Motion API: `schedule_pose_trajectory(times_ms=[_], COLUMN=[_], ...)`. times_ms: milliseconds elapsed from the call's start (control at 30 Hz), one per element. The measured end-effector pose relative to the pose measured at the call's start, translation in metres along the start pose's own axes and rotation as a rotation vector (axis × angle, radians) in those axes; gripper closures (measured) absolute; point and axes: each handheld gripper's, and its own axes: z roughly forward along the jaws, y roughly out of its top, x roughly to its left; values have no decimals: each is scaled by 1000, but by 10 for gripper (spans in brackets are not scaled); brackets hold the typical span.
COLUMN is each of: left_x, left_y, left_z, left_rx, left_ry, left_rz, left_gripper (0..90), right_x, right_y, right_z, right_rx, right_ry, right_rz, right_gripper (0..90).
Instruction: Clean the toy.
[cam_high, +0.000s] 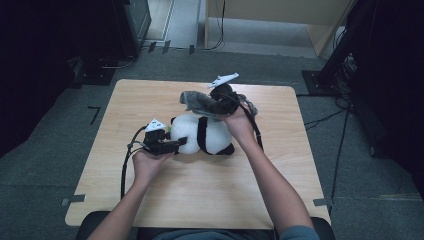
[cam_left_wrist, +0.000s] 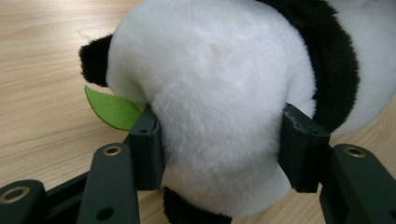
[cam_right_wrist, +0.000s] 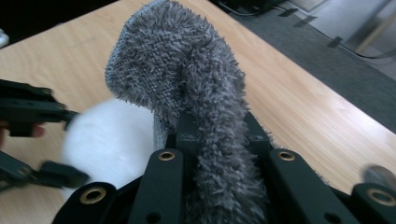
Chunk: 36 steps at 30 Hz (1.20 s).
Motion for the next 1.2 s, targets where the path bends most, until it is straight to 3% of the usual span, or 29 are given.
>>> schedule_pose_trajectory(times_ms=[267, 400, 567, 733, 1000, 1200], left_x=[-2, 0, 1, 1, 3, 5], left_y=[1, 0, 0, -1, -2, -3], left_z=[-1, 0, 0, 0, 0, 0], left_rx=[-2, 2, 1, 2, -3, -2], left_ry=[5, 5, 2, -2, -10, -17], left_rz=[-3, -10, -2, 5, 3, 7], left_gripper=[418, 417, 415, 413, 410, 408], right_x=[40, 49, 40, 26, -5, -34], right_y=[7, 0, -11, -22, -38, -57], right_z=[33, 44, 42, 29, -4, -22], right_rx=[33, 69, 69, 79, 52, 45], right_ry=[79, 74, 73, 36, -39, -81], right_rz=[-34, -64, -52, -48, -13, 65], right_gripper=[753, 752, 750, 750, 750, 751])
